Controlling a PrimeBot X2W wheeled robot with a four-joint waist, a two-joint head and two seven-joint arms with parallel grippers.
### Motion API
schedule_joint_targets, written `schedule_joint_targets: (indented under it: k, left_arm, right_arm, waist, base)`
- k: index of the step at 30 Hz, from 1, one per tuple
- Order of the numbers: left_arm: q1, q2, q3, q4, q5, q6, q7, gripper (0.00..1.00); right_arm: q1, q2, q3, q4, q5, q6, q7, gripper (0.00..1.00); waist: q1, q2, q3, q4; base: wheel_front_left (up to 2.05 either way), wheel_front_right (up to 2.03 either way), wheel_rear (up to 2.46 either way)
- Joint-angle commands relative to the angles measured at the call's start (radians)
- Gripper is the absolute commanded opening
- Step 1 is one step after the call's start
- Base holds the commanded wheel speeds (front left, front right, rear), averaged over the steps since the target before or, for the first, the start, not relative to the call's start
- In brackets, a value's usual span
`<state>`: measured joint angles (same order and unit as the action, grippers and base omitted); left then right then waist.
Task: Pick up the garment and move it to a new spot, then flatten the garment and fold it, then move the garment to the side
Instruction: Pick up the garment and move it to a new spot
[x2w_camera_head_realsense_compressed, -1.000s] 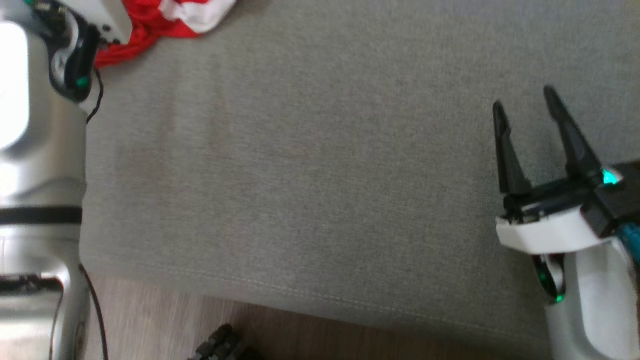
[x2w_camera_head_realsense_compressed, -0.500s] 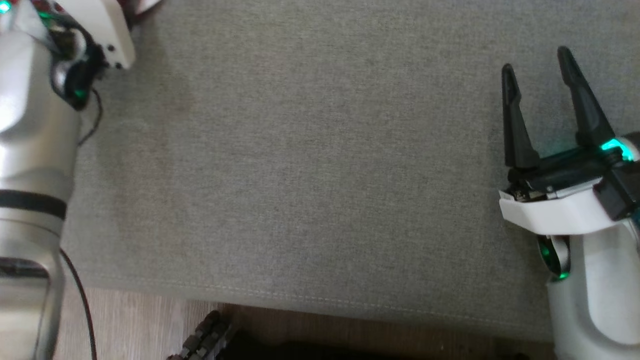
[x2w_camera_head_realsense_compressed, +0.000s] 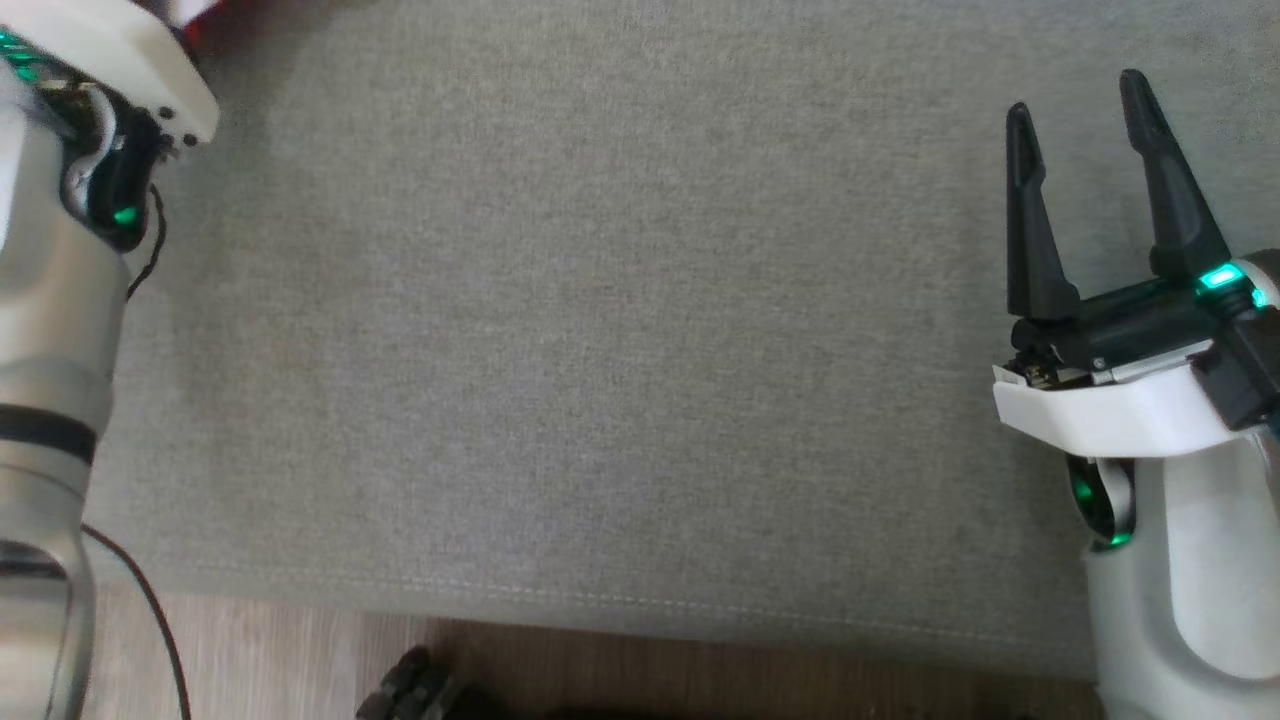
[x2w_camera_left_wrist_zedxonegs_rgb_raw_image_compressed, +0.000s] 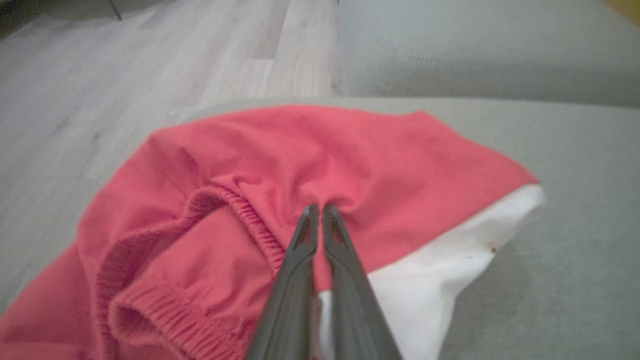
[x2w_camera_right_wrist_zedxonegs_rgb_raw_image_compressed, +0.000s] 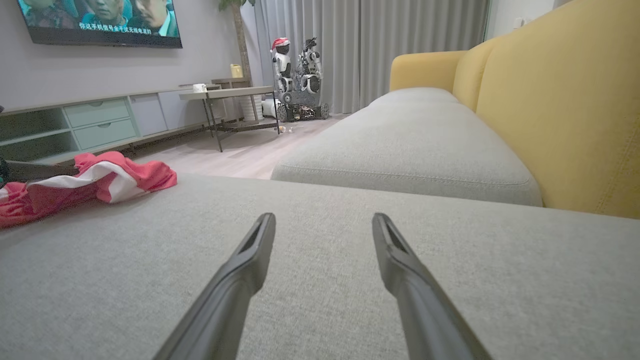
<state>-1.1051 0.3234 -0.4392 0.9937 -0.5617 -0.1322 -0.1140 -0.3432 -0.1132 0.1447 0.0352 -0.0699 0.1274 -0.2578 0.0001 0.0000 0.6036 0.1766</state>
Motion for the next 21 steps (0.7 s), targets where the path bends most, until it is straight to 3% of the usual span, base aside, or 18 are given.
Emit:
schedule_joint_targets:
  k: [1,5,12,17,21]
  left_arm:
    - [-0.013,0.081,0.022,-0.041,-0.02,0.002,-0.046,0.0]
    - [0.013,0.12,0.008,-0.096,-0.051,0.002,-0.123,0.0]
    - [0.113,0.17,-0.001,-0.277,-0.048,0.002,-0.146,0.0]
    - [0.198,0.174,0.0,-0.43,-0.045,0.014,-0.147,0.0]
    - [0.275,0.143,-0.017,-0.603,-0.059,0.045,-0.131,0.0]
  right_arm:
    - [0.012,0.017,0.023,-0.033,0.012,0.003,-0.004,1.0]
    - [0.024,0.031,0.014,-0.039,0.027,0.003,-0.004,1.0]
    - [0.071,0.056,-0.019,-0.065,0.058,0.003,-0.004,1.0]
    - [0.095,0.061,-0.025,-0.083,0.072,0.003,-0.004,1.0]
    - [0.119,0.062,-0.028,-0.099,0.09,0.003,-0.004,1.0]
  waist:
    - [-0.0001,0.0,-0.041,-0.012]
    - [-0.0001,0.0,-0.118,-0.033]
    - [-0.0001,0.0,-0.27,-0.093]
    - [-0.0001,0.0,-0.331,-0.139]
    - [-0.0001,0.0,-0.363,-0.181]
  base:
    - [0.0,0.0,0.0]
    - [0.0,0.0,0.0]
    - [0.0,0.0,0.0]
    - [0.0,0.0,0.0]
    - [0.0,0.0,0.0]
